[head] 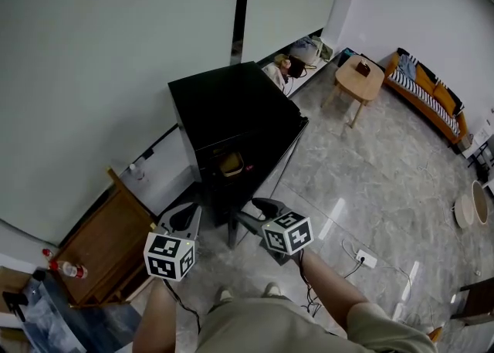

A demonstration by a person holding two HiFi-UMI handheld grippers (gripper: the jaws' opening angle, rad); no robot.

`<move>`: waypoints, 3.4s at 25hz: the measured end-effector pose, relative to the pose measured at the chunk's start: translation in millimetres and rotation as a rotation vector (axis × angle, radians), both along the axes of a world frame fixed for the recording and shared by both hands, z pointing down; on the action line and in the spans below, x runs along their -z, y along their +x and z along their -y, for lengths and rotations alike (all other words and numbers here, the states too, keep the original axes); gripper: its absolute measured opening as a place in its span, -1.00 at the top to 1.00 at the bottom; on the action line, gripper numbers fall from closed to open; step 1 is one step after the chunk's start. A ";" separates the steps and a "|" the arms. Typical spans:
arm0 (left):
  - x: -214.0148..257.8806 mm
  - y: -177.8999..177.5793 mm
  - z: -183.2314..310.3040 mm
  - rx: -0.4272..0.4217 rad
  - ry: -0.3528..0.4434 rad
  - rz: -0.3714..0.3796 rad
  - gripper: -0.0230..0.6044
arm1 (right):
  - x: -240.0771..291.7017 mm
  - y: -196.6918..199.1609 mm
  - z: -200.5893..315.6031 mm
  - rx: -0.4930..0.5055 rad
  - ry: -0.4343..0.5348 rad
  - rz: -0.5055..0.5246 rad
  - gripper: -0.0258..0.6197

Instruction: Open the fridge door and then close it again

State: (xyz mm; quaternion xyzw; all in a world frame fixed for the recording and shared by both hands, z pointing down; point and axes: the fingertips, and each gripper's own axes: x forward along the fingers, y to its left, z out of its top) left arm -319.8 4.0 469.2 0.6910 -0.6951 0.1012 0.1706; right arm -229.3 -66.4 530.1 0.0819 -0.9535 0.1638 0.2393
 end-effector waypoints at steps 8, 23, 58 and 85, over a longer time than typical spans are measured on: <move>-2.3 -27.8 -0.6 0.032 -0.006 0.001 0.88 | -0.1 -35.0 8.4 -0.014 -0.004 0.009 0.23; 1.7 -59.3 6.6 0.056 0.013 0.029 0.88 | -4.2 -77.3 29.8 -0.066 -0.005 0.022 0.43; 13.2 -72.4 5.1 0.026 0.045 0.023 0.88 | 22.7 -126.1 57.8 -0.229 0.013 0.076 0.66; 168.7 56.4 -13.3 -0.107 0.323 0.275 0.88 | 231.4 78.4 13.6 -0.221 0.398 0.346 0.89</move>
